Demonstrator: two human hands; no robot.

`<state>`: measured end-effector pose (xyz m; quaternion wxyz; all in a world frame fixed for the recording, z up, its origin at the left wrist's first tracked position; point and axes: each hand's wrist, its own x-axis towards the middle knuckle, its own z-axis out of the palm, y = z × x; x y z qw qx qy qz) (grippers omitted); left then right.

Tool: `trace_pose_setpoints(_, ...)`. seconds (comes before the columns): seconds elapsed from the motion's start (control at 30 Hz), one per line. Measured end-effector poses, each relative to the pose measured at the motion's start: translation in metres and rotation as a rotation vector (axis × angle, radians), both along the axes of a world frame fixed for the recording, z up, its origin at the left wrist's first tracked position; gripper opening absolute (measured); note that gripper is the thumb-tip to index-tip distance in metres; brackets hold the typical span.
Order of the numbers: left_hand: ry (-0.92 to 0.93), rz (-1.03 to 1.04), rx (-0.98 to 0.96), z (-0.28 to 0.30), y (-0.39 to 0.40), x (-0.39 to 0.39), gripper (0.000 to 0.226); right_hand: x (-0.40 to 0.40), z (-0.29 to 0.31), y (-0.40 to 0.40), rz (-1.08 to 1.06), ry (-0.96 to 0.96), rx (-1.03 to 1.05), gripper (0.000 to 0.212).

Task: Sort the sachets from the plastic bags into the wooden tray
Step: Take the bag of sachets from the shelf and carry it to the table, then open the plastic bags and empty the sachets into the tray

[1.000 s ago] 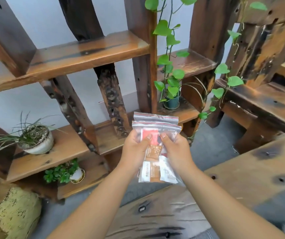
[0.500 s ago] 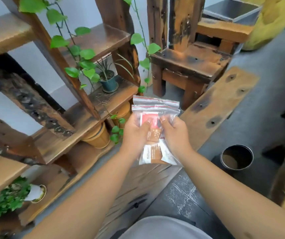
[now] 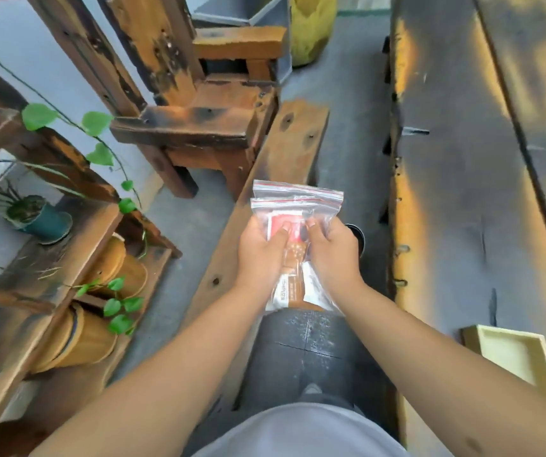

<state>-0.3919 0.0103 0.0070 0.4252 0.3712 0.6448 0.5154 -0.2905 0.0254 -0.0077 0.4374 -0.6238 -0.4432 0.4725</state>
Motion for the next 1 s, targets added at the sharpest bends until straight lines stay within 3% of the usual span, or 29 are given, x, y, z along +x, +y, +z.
trace_pose_setpoints(0.4,0.107,-0.548,-0.062,-0.013,0.029,0.177,0.006,0.161,-0.009,-0.029,-0.562,-0.008,-0.079,0.034)
trace_pose_setpoints(0.57,0.183,-0.817,-0.025,-0.021,0.030,0.239,0.008,0.211,-0.011,-0.048,-0.818,-0.060,-0.102,0.027)
trace_pose_setpoints(0.77,0.212,-1.148,-0.005,-0.035,0.043,0.290,0.009,0.239,-0.021,-0.053,-1.108,-0.076,-0.171,0.025)
trace_pose_setpoints(1.0,0.186,-1.292,-0.005,-0.041,0.074,0.313,0.008,0.245,-0.024,-0.020,-1.316,-0.086,-0.230,0.025)
